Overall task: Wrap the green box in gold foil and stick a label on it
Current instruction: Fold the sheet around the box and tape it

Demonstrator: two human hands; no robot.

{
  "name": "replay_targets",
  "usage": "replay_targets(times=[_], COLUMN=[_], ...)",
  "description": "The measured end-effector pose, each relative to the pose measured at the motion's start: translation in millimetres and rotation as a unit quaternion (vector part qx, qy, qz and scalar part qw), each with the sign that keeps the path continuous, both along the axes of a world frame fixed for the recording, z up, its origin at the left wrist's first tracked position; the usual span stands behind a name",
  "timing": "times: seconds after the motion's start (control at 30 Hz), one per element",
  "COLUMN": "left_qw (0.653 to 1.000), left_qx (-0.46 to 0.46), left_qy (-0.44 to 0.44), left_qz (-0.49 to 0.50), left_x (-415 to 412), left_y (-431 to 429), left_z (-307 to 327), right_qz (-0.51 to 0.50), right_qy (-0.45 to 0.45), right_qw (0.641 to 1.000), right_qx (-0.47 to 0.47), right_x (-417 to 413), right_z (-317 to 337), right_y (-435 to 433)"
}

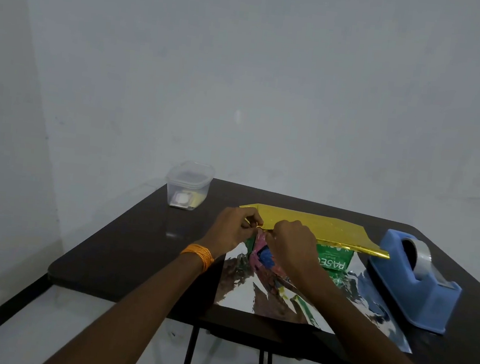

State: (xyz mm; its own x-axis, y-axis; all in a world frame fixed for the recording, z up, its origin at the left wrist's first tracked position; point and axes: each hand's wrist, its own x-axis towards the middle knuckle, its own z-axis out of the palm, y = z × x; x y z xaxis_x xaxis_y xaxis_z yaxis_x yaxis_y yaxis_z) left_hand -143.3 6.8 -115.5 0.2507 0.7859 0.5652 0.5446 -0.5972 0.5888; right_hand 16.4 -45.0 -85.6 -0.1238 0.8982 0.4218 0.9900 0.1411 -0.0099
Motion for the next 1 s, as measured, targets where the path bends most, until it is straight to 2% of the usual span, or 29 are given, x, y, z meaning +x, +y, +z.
replay_targets(times=[0.33,0.53,0.63,0.7,0.77,0.87,0.97,1.0], left_qw=[1.000,1.000,1.000,1.000,1.000,1.000,1.000,1.000], left_qx=[-0.005,-0.017,-0.020,-0.018,-0.013,-0.010,-0.013,-0.015], left_qy=[0.010,0.006,0.003,0.007,0.015,0.020,0.018,0.021], left_qz=[-0.002,-0.013,-0.015,-0.016,-0.014,-0.007,-0.006,-0.007], left_x=[-1.8,-5.5,-5.3,-4.8,-4.8,-2.8,-3.9,-3.1], left_y=[-0.9,1.6,2.5,2.2,3.1,2.6,2.6,2.3], left_z=[3.0,1.9,1.3,2.1,3.4,3.8,0.6,-0.5], right_qz=[-0.054,-0.111,-0.115,-0.084,-0.013,0.118,0.149,0.163], right_qy=[0.008,0.045,0.020,-0.003,0.035,0.064,0.007,0.013], right_qw=[0.999,0.992,0.993,0.996,0.997,0.989,0.988,0.985], right_qx=[0.007,-0.029,-0.020,0.031,0.074,0.059,0.048,0.045], right_x=[-3.2,37.1,57.8,61.0,54.3,39.6,37.2,42.3], right_z=[7.5,18.6,19.7,16.7,16.6,17.0,9.9,7.6], right_y=[-5.2,-2.9,-4.8,-4.6,-4.2,1.7,16.3,20.1])
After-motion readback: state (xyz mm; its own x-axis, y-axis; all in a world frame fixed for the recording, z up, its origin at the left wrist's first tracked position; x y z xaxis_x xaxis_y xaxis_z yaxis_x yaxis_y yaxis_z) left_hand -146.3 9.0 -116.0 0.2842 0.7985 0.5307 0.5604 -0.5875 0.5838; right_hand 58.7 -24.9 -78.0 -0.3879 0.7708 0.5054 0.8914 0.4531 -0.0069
